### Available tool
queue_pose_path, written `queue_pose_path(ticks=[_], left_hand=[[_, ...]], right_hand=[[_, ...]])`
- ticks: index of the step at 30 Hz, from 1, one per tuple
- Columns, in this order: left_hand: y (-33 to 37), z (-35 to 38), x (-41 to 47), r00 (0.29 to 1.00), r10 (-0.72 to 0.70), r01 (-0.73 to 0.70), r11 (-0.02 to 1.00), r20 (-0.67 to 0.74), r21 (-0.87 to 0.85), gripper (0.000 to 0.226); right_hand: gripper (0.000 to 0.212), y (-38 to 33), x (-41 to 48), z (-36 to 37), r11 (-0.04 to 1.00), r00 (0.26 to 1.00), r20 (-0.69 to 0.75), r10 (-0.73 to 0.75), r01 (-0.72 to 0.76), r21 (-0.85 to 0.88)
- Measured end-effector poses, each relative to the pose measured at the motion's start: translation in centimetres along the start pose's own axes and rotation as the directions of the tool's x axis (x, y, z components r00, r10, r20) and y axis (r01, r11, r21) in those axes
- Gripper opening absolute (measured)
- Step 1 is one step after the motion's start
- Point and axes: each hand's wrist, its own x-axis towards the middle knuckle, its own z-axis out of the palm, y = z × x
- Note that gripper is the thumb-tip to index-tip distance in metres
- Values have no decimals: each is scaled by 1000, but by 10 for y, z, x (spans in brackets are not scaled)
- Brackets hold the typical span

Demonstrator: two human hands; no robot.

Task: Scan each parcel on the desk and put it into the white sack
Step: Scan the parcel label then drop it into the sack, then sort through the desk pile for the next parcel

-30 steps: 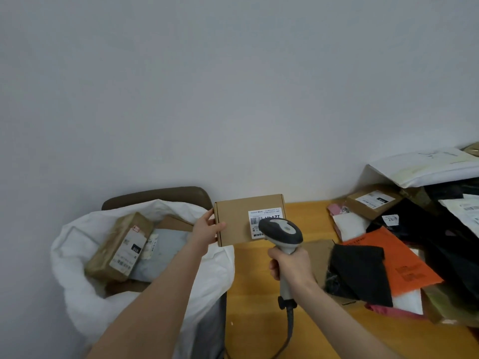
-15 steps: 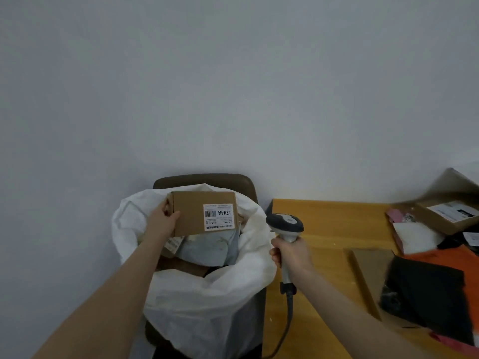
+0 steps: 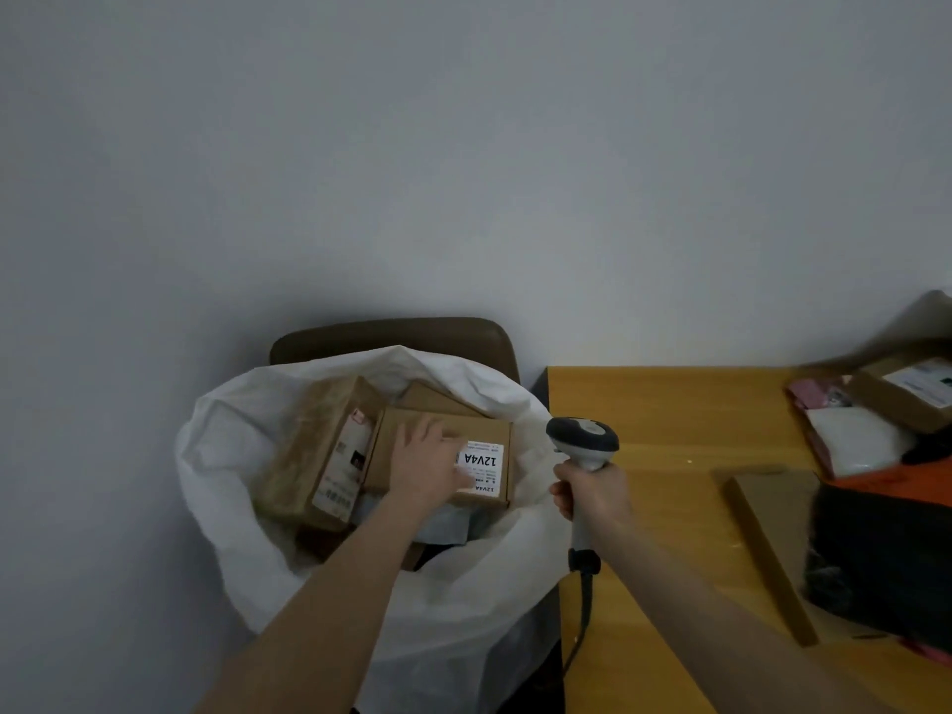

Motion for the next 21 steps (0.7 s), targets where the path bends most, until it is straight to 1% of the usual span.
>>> queue_pose_path(ticks=[1,2,6,9,11,14,17,21], left_hand=[[3,6,3,996,25,-26,1000,84,1,69],[3,11,6,990,25,-24,1000,137,-5,69],[-1,26,18,986,-10,13,1000,168,-21,57],[7,24,22,978,-22,29,999,209,-30,50],[13,17,25,985,-29,29,1000,170,0,41],[31,-2,30,999,11,-12,1000,41,20,31],[73,-25,38,995,86,-86,996,-41,-2,32],[155,-47,42,978,199,-203,977,-65,-63,35]], right_hand=[[6,-1,1,1,1000,1000,-6,2,-2,5],[6,-2,2,1,1000,1000,-13,1,-1,8],[8,-5,4,0,999,999,-45,12,-10,35],[10,-8,3,-8,997,997,-68,27,-22,75],[12,-11,0,-18,994,996,-82,27,-19,105],[19,-17,-4,-39,990,995,-97,30,-16,141],[17,-21,-11,-65,982,991,-126,44,-19,190],[18,-23,-19,-115,969,978,-202,55,-4,246]])
